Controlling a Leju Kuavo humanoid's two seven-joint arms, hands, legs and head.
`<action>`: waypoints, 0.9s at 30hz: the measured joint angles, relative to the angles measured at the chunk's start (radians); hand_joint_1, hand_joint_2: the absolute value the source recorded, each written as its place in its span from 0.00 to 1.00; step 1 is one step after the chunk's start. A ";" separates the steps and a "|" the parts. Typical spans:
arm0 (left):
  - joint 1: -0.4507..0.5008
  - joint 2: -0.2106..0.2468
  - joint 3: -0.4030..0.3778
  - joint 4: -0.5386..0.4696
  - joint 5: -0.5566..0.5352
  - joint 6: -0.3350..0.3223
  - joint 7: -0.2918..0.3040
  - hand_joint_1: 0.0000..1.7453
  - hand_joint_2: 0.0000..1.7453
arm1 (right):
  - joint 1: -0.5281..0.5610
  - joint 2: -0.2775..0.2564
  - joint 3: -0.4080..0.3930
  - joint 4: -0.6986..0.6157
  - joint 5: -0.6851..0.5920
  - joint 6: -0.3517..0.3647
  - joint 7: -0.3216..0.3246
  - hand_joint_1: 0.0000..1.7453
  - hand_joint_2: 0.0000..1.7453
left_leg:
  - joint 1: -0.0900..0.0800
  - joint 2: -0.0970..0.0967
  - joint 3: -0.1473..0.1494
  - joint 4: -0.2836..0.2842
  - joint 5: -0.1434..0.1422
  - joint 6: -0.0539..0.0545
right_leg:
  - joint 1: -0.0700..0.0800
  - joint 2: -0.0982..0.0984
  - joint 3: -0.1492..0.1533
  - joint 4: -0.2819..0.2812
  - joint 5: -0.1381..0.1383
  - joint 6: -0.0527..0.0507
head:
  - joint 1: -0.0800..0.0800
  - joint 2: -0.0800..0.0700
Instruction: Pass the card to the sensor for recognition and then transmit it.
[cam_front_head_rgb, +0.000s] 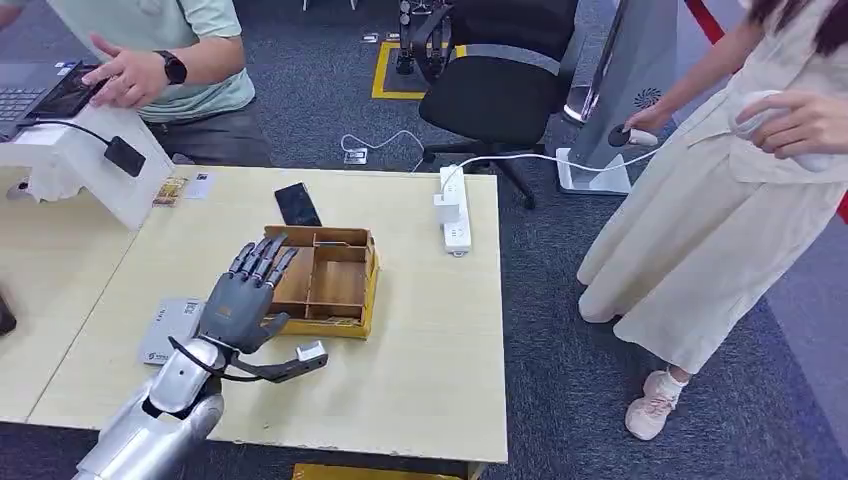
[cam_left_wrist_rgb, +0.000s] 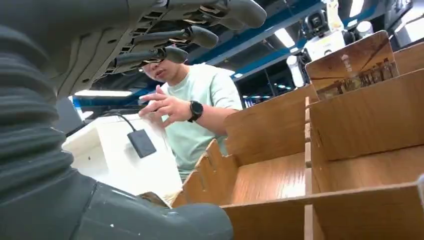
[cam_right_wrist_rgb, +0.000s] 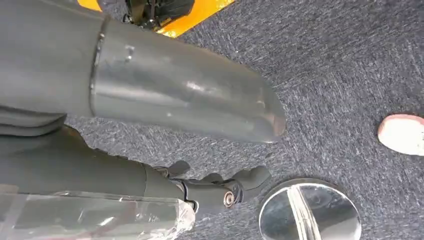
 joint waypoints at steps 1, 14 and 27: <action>0.000 0.006 0.000 -0.001 0.005 0.000 0.000 0.00 1.00 | 0.000 0.000 0.000 0.000 -0.003 0.000 -0.002 0.00 0.00 | 0.000 0.000 0.000 0.000 0.000 0.000 | 0.000 0.000 0.000 0.000 0.000 0.000 | 0.000 0.000; 0.146 0.127 0.014 -0.161 0.119 -0.050 -0.076 0.00 1.00 | 0.015 0.000 0.000 -0.006 -0.035 0.000 -0.014 0.00 0.00 | 0.000 0.001 0.000 0.000 0.000 0.000 | 0.000 0.001 0.000 0.000 -0.001 0.000 | 0.000 0.000; 0.310 0.220 0.039 -0.354 0.157 -0.121 -0.124 0.00 1.00 | 0.018 -0.002 -0.002 -0.026 -0.048 0.001 -0.026 0.00 0.00 | 0.000 -0.001 0.000 0.000 0.000 0.000 | 0.000 -0.001 0.000 0.000 -0.001 0.001 | 0.000 0.000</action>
